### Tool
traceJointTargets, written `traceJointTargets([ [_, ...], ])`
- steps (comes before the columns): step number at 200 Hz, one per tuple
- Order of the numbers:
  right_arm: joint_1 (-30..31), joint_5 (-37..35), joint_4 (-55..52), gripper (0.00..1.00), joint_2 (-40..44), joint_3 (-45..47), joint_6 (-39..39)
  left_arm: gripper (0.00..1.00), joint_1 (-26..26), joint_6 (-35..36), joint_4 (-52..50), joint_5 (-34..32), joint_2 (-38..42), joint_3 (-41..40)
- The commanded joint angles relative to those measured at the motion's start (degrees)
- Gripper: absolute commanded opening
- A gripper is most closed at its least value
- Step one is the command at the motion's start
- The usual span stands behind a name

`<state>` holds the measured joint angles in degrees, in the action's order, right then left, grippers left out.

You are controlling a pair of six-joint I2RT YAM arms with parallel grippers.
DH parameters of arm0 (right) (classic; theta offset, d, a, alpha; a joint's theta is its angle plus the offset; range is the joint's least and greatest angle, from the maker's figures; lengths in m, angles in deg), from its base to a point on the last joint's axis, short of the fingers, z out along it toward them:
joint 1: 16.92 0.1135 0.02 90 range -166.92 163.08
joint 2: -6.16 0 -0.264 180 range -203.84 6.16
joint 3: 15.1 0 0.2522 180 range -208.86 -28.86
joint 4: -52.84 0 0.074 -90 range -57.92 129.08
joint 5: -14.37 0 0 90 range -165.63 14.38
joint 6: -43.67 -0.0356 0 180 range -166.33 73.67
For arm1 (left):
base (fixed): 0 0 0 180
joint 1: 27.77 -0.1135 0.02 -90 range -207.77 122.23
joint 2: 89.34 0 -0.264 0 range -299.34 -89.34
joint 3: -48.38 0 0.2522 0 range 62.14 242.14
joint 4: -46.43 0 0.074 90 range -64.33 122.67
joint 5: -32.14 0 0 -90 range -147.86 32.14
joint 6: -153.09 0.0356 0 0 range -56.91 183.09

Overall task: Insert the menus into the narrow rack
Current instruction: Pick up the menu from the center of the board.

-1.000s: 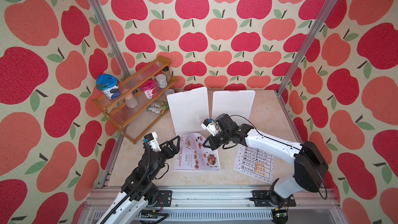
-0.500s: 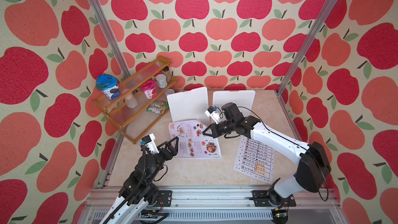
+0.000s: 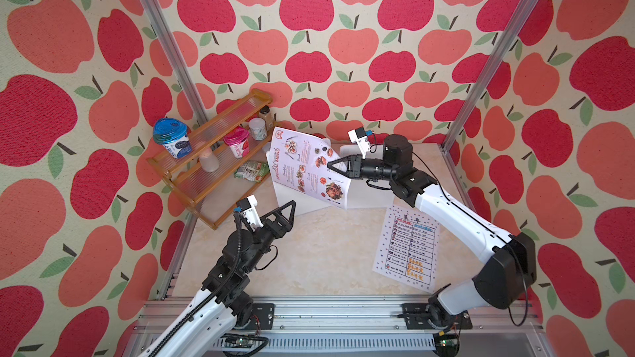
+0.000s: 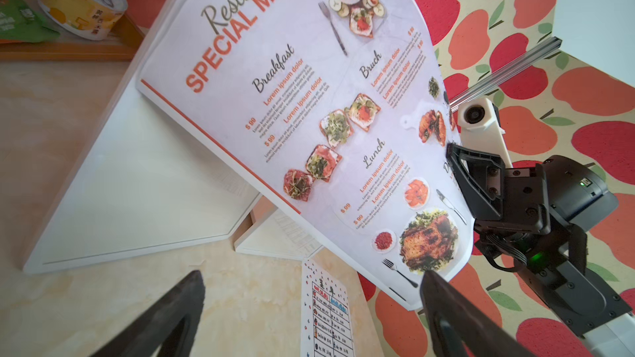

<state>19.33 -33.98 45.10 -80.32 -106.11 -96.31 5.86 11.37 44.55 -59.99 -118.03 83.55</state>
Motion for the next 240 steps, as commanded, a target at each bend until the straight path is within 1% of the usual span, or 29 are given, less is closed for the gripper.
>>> traceJointTargets([
  [1,0.0,3.44,10.74,0.05,-0.76,-2.32,-9.0,0.99,-0.46,4.09,8.43,-1.35,-1.95,3.26],
  [14,-0.03,2.91,14.12,0.04,-1.25,-3.2,-11.96,0.99,-1.75,4.79,11.12,-1.09,-4.55,4.71],
  [36,0.19,2.23,19.93,0.04,-2.43,-4.28,-17.55,0.99,-3.89,3.64,16.14,-0.29,-9.53,6.79],
  [52,0.53,1.86,22.41,0.04,-3.19,-4.83,-19.78,0.99,-5.64,2.02,19.52,0.51,-12.66,8.64],
  [80,1.08,1.21,21.92,0.04,-3.87,-5.79,-19.76,0.99,-7.04,-1.69,18.95,0.43,-17.03,13.12],
  [102,1.57,1.31,21.71,0.04,-4.64,-6.63,-19.55,0.99,-7.55,-3.68,22.09,-1.9,-19.16,13.26],
  [136,2.0,1.09,19.9,0.04,-5.86,-8.59,-18.52,0.99,-9.1,-8.18,24.48,0.08,-22.73,14.54],
  [170,1.73,0.67,19.13,0.03,-8.02,-10.97,-18.38,1.0,-10.09,-14.06,24.85,0.59,-22.33,13.1],
  [195,1.28,0.15,19.35,0.03,-9.91,-13.56,-19.05,1.0,-10.16,-16.81,21.23,2.32,-20.4,13.74],
  [207,1.3,0.11,19.37,0.02,-10.6,-14.89,-19.25,1.0,-10.23,-18.8,20.47,2.16,-19.23,13.37],
  [221,1.29,-0.05,19.38,0.02,-11.24,-15.95,-19.43,1.0,-11.27,-21.89,20.96,2.74,-18.26,12.75],
  [240,1.38,0.08,19.6,0.02,-11.68,-16.83,-19.6,1.0,-13.63,-26.65,21.22,6.0,-18.87,13.5],
])
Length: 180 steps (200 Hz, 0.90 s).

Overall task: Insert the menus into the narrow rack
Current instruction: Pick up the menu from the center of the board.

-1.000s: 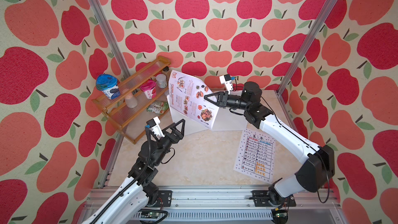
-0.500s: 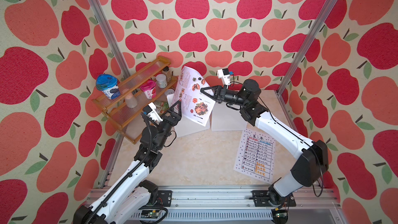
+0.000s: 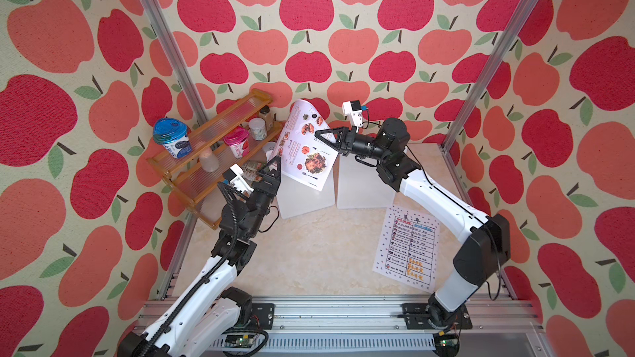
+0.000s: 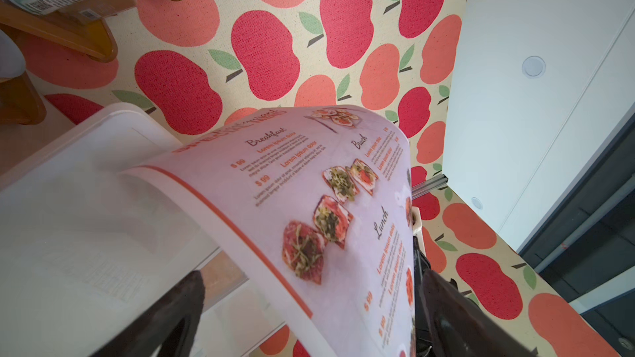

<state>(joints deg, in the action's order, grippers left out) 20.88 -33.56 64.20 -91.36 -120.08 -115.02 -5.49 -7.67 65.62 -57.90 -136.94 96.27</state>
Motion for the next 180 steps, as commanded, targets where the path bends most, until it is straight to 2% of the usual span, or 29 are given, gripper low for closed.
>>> traceJointTargets([
  [1,-0.18,-0.33,0.47,0.02,-0.65,-2.89,-0.87,1.0,-2.35,-7.75,0.12,4.07,-0.05,0.86],
  [61,-0.17,0.45,0.41,0.02,0.8,-2.0,-0.42,0.99,-5.93,-12.94,5.29,7.63,-5.6,1.92],
  [111,-0.18,1.25,-0.12,0.02,2.09,0.61,0.43,0.91,-5.72,-11.57,7.97,7.39,-8.7,3.98],
  [153,-0.51,1.13,-4.13,0.02,4.15,3.31,4.18,0.73,-7.11,-8.07,6.35,8.65,-7.55,6.37],
  [180,-0.46,1.13,-8.5,0.02,4.45,3.49,7.03,0.53,-8.93,-5.63,4.98,11.0,-7.89,8.44],
])
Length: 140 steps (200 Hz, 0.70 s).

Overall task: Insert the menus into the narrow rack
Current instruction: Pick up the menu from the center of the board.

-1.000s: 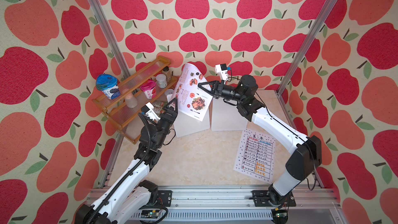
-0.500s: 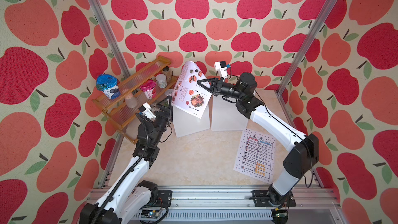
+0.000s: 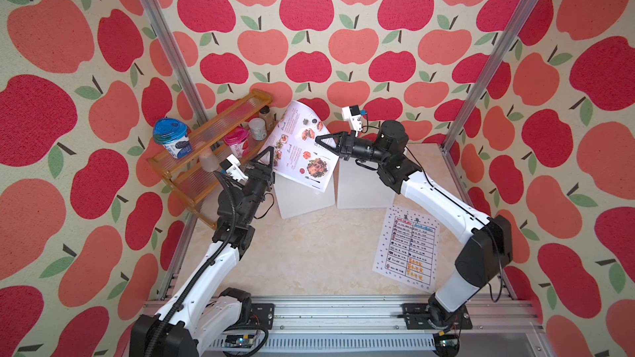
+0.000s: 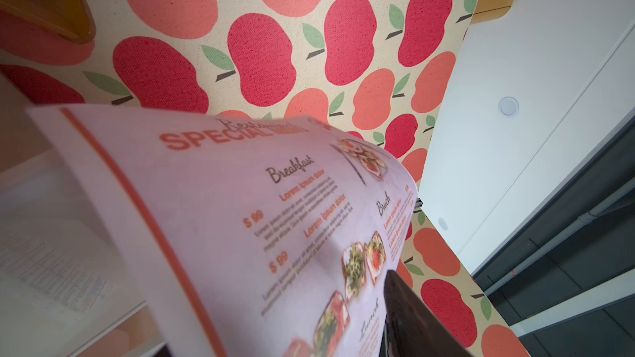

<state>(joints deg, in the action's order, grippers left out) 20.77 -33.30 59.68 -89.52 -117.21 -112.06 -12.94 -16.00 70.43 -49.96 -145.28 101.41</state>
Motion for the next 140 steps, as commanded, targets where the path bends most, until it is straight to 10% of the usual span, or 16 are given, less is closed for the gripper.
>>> traceJointTargets([
  [1,-0.39,0.89,-3.98,0.02,2.61,0.63,4.06,0.52,-1.61,2.75,0.24,3.16,0.46,3.33],
  [90,-0.5,0.46,-16.36,0.05,1.66,-2.09,13.88,0.13,-8.87,9.58,-1.6,17.77,-3.3,10.09],
  [140,-1.91,2.4,-39.69,0.37,0.36,-14.79,34.19,0.0,-11.79,25.03,-11.81,35.71,-11.26,24.93],
])
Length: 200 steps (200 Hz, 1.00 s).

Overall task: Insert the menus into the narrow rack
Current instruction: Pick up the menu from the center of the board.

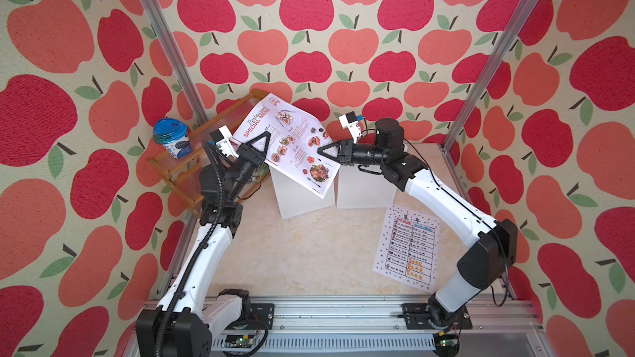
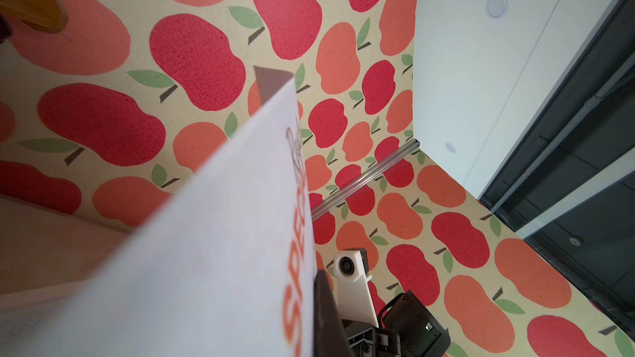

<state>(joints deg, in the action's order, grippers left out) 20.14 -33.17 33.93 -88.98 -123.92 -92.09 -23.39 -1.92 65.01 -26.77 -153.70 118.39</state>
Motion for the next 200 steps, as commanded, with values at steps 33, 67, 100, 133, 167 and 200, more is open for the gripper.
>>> traceJointTargets([
  [33,-1.88,2.67,-32.56,0.63,-4.32,-21.32,32.7,0.0,-0.23,32.49,-29.26,21.72,-8.41,25.53],
  [67,-2.66,1.09,-42.03,0.72,-9.88,-31.67,46.0,0.0,2.62,57.71,-49.99,21.22,-11.28,35.46],
  [100,-2.6,8.77,-48.35,0.72,-18.49,-44.86,48.88,0.0,0.55,59.57,-48.31,21.63,-14.13,37.25],
  [133,-2.83,11.07,-56.87,0.59,-28.68,-61.68,50.83,0.0,-1.76,57.83,-46.77,21.55,-18.86,42.64],
  [167,-3.22,12.17,-63.44,0.56,-35.87,-72.03,53.37,0.0,-5.8,50.59,-43.5,24.03,-24.96,49.82],
  [200,-3.52,12.41,-62.46,0.45,-36.17,-71.48,54.04,0.0,-7.99,44.57,-41.44,27.38,-31.59,58.67],
])
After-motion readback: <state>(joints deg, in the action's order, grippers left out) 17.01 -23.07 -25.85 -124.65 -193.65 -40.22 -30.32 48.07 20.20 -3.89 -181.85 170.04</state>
